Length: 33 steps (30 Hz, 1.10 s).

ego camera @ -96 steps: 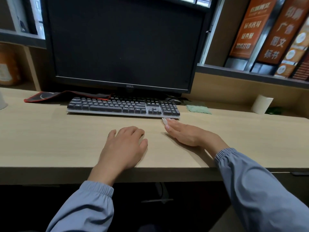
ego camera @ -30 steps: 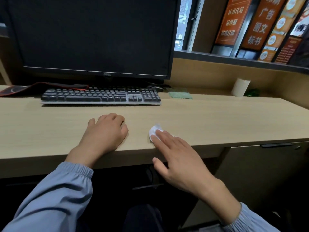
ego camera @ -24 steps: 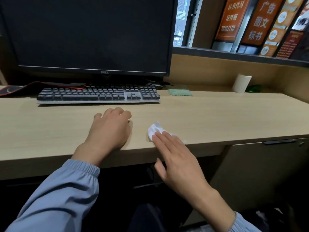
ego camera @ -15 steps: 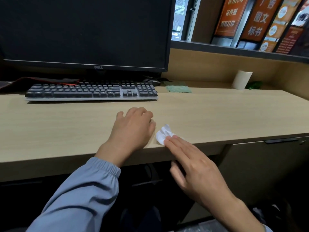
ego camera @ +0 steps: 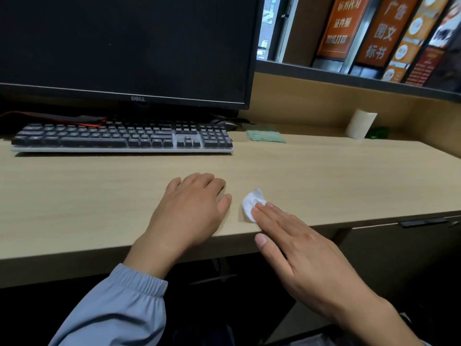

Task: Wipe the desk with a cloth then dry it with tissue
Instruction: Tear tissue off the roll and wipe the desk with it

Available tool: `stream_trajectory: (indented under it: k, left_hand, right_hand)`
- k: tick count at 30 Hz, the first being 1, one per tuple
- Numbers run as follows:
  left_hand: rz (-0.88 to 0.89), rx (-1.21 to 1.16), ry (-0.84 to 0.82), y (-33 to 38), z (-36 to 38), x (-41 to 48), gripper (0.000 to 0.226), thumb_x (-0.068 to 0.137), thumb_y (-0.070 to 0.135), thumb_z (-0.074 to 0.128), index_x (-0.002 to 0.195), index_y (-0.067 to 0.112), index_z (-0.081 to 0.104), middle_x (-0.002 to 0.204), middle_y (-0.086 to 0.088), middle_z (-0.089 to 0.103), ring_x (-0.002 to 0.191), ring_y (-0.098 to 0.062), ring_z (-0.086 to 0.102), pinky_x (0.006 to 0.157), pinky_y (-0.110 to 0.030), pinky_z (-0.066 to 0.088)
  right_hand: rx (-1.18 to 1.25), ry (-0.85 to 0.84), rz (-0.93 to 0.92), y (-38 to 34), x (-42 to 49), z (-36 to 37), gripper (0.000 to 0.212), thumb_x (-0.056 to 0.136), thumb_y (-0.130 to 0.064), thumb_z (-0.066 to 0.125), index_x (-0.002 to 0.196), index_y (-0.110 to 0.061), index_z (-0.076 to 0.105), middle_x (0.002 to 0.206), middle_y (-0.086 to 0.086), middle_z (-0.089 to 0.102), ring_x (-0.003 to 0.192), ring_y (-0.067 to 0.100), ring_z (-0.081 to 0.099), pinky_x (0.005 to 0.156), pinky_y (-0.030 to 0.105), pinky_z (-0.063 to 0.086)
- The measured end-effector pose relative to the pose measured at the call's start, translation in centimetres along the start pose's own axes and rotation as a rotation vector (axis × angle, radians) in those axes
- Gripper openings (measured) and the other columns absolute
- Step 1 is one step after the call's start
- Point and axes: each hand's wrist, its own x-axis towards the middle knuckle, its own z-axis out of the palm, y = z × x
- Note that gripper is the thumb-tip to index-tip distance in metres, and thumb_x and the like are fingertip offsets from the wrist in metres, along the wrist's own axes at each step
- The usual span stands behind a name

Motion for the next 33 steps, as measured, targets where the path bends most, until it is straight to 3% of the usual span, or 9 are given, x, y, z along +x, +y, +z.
stream_trajectory:
  k: [4, 10, 15, 18, 23, 29, 33]
  left_hand:
    - [-0.002, -0.004, -0.020, 0.0, -0.1, 0.0, 0.047, 0.107, 0.054, 0.026, 0.143, 0.035, 0.048, 0.150, 0.014, 0.048, 0.143, -0.013, 0.039, 0.119, -0.043, 0.028]
    - [-0.010, -0.013, -0.031, 0.2, -0.4, -0.2, 0.051, 0.107, 0.055, 0.022, 0.149, 0.035, 0.043, 0.156, 0.013, 0.043, 0.148, -0.012, 0.034, 0.123, -0.043, 0.024]
    - [-0.015, -0.015, -0.049, 0.4, -0.6, -0.3, 0.050, 0.107, 0.054, 0.022, 0.148, 0.035, 0.043, 0.159, 0.011, 0.041, 0.150, -0.014, 0.031, 0.124, -0.045, 0.022]
    - [-0.012, -0.015, -0.044, 0.4, -0.7, -0.3, 0.050, 0.107, 0.054, 0.023, 0.148, 0.034, 0.044, 0.159, 0.010, 0.041, 0.150, -0.014, 0.032, 0.124, -0.046, 0.023]
    - [-0.009, -0.004, -0.053, 0.4, -0.8, -0.4, 0.052, 0.108, 0.054, 0.021, 0.151, 0.034, 0.041, 0.161, 0.010, 0.039, 0.152, -0.015, 0.028, 0.125, -0.046, 0.020]
    - [-0.017, -0.011, -0.074, 0.6, -1.2, -0.6, 0.052, 0.108, 0.054, 0.020, 0.151, 0.034, 0.039, 0.162, 0.009, 0.035, 0.153, -0.015, 0.025, 0.126, -0.047, 0.018]
    - [-0.014, -0.020, -0.067, 0.6, -1.2, -0.6, 0.051, 0.108, 0.054, 0.019, 0.149, 0.034, 0.041, 0.160, 0.010, 0.037, 0.153, -0.015, 0.025, 0.125, -0.046, 0.018]
  right_hand:
    - [0.055, -0.103, 0.024, 0.0, 1.7, -1.2, 0.067, 0.098, -0.065, 0.007, 0.162, -0.046, 0.013, 0.163, -0.037, 0.001, 0.140, -0.026, -0.016, 0.110, 0.001, -0.008]
    - [0.132, -0.210, 0.033, 1.3, 5.2, -1.8, 0.067, 0.100, -0.069, 0.014, 0.162, -0.044, 0.014, 0.165, -0.034, 0.002, 0.145, -0.022, -0.008, 0.124, 0.018, 0.005]
    - [0.164, -0.312, 0.037, 2.1, 8.5, -2.4, 0.061, 0.106, -0.058, 0.014, 0.163, -0.038, 0.010, 0.167, -0.028, -0.002, 0.146, -0.018, -0.006, 0.121, 0.015, -0.001]
    - [0.145, -0.352, 0.052, 2.6, 10.4, -2.7, 0.059, 0.107, -0.058, 0.011, 0.163, -0.039, 0.004, 0.164, -0.030, -0.005, 0.139, -0.020, -0.008, 0.113, 0.012, -0.004]
    - [0.101, -0.398, 0.037, 3.7, 13.9, -2.5, 0.061, 0.106, -0.061, 0.008, 0.162, -0.040, -0.004, 0.167, -0.026, -0.010, 0.136, -0.018, -0.009, 0.112, 0.017, -0.004]
    - [0.073, -0.419, 0.046, 5.0, 17.9, -2.2, 0.061, 0.109, -0.055, 0.009, 0.164, -0.032, -0.004, 0.170, -0.019, -0.009, 0.153, -0.002, -0.008, 0.110, 0.017, -0.005]
    - [0.129, -0.432, 0.068, 5.7, 19.9, -2.5, 0.056, 0.111, -0.051, 0.009, 0.164, -0.035, -0.001, 0.167, -0.025, -0.005, 0.154, -0.001, -0.004, 0.108, 0.016, -0.002]
